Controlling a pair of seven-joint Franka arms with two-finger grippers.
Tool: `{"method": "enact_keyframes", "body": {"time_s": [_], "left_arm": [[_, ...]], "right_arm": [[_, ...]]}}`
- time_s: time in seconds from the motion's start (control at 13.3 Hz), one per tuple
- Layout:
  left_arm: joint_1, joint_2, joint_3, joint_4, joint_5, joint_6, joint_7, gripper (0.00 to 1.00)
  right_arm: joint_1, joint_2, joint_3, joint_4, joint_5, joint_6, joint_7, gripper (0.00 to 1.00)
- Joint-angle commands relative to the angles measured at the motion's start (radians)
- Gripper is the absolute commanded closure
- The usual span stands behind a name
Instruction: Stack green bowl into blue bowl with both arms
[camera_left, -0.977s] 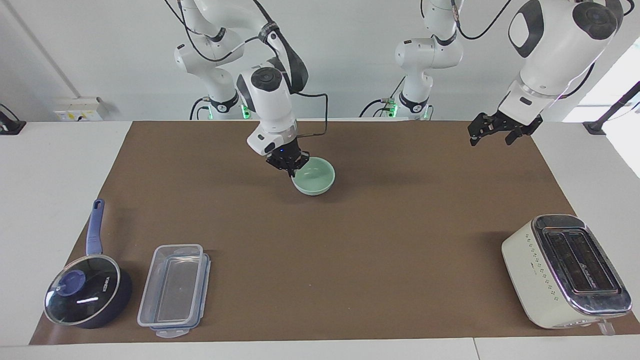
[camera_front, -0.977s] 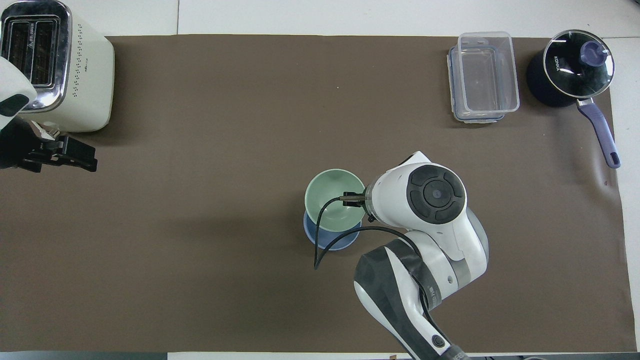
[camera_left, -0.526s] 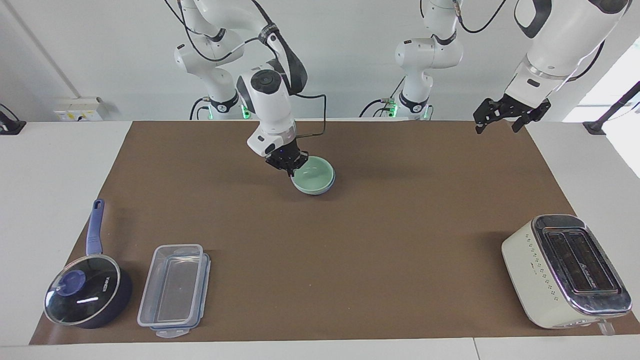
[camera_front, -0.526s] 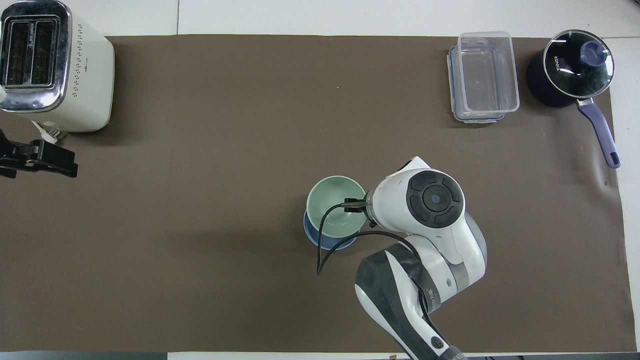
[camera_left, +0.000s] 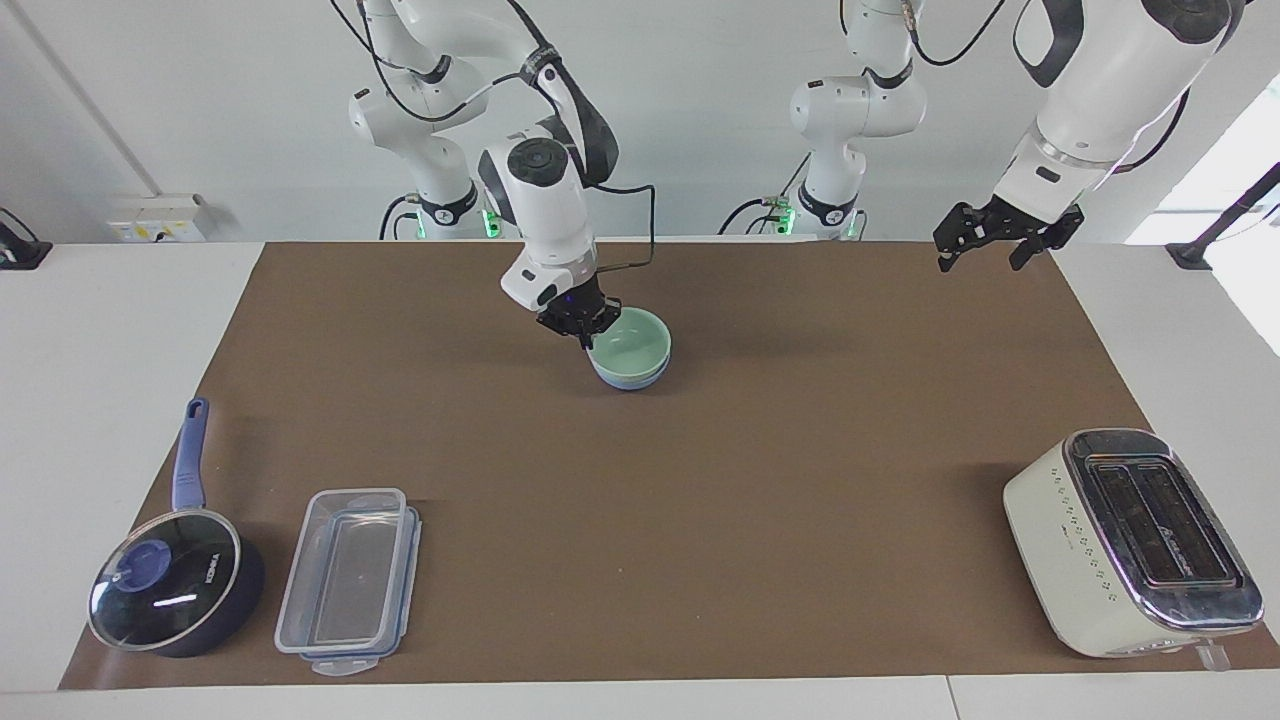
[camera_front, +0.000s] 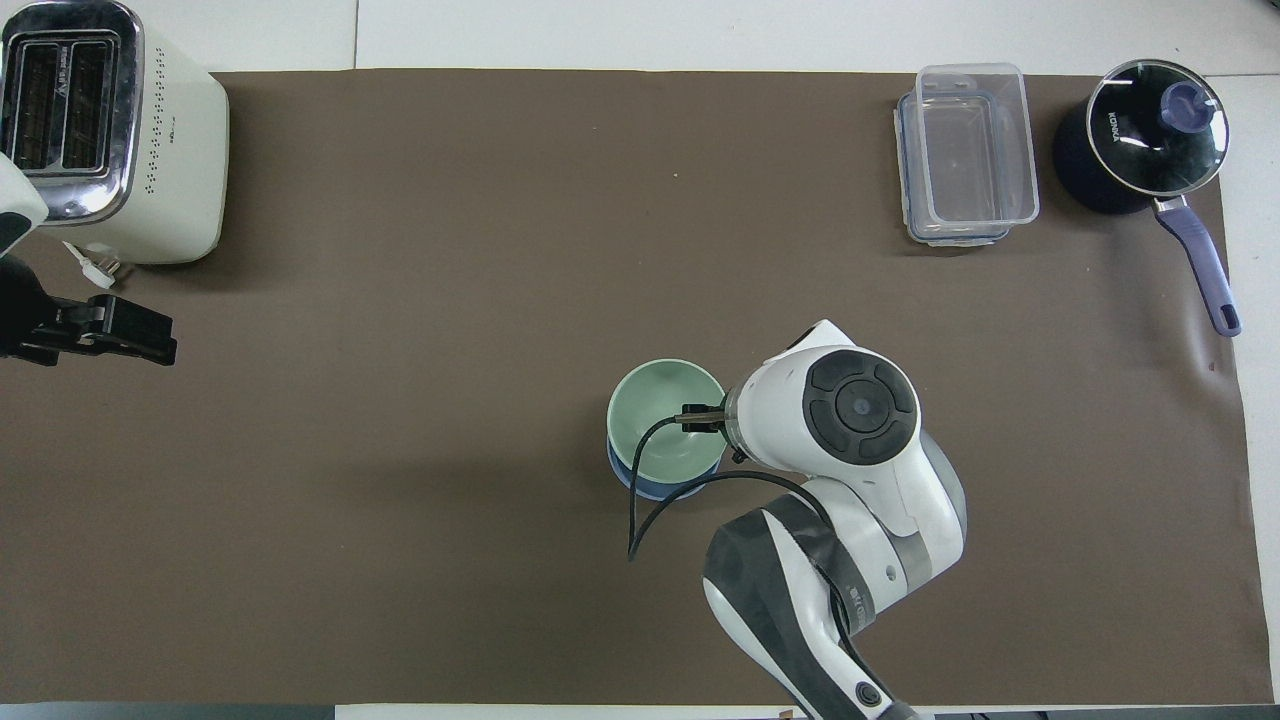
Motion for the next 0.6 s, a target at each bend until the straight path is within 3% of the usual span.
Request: {"method": "enact_keyframes", "body": {"time_s": [0.0,0.53], "left_arm": [[0.013,-0.021,-0.002,-0.008,-0.042,0.005,-0.002,0.0],[0.018,-0.021,-0.004,-0.01,-0.04,0.02,0.022,0.0]], "right_arm": [[0.003,-0.033,-0.002,-0.042,0.041,0.015,-0.035,1.0],[0.019,-0.018,-0.002,-0.039,0.048,0.022,-0.046,1.0]]}}
